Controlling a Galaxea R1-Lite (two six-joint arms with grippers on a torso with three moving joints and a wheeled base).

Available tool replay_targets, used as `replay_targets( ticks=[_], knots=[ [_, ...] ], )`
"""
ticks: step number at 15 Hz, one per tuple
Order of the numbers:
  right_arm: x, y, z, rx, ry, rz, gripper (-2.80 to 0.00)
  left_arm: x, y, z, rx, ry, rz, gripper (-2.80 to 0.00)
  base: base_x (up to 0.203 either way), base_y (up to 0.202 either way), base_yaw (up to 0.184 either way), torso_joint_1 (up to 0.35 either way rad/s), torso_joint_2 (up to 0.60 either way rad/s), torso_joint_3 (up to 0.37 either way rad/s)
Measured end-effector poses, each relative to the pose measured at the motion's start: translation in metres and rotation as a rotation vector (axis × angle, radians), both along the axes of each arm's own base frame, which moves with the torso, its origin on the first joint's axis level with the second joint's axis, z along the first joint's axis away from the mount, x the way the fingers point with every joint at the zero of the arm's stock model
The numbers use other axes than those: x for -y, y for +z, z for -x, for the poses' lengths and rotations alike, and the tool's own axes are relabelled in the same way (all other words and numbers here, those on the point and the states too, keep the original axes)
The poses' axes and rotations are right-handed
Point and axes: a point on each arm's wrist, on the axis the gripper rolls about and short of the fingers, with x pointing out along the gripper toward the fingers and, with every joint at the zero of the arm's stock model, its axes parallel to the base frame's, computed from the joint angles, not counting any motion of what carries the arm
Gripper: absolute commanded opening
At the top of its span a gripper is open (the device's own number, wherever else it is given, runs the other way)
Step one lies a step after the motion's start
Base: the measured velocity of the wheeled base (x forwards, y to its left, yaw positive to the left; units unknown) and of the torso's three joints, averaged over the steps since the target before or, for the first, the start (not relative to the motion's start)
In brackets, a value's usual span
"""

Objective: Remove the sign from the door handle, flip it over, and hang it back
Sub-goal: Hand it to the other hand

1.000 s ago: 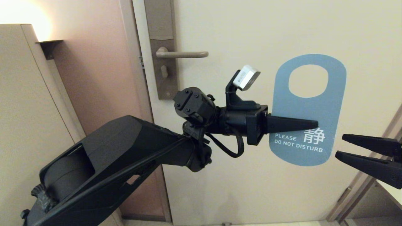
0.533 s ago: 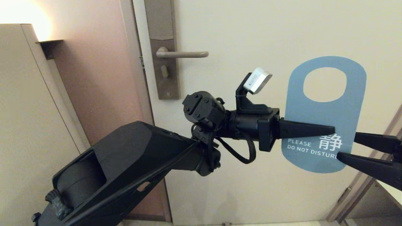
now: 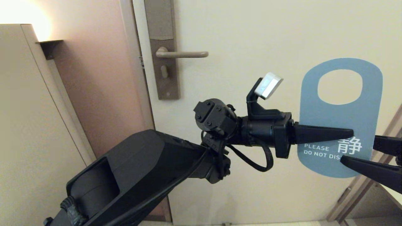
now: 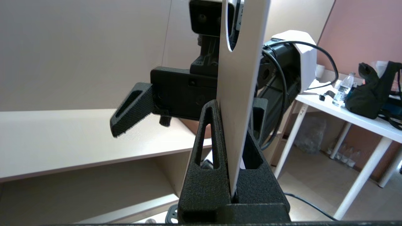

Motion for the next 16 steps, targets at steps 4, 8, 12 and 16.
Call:
replay_targets(
  ticks=[4,8,12,16],
  knots=[
    [0.0,-0.004,0.001,0.013,0.008,0.028,0.0,0.001,0.0,-0.001,-0.003,0.015,0.013,-2.8,0.0,0.0,0.0,0.0,0.0,0.0],
    [-0.002,-0.008,0.002,0.003,0.03,0.03,0.0,0.004,0.003,-0.002,0.009,0.033,0.053,-2.8,0.0,0.0,0.0,0.0,0.0,0.0],
    [-0.01,-0.008,0.004,0.002,0.094,0.03,0.0,0.011,0.003,0.005,0.004,0.025,0.067,-2.8,0.0,0.0,0.0,0.0,0.0,0.0],
    [-0.012,-0.007,0.007,0.006,0.107,0.025,0.0,0.019,0.005,0.016,-0.031,0.059,0.112,-2.8,0.0,0.0,0.0,0.0,0.0,0.0]
  ],
)
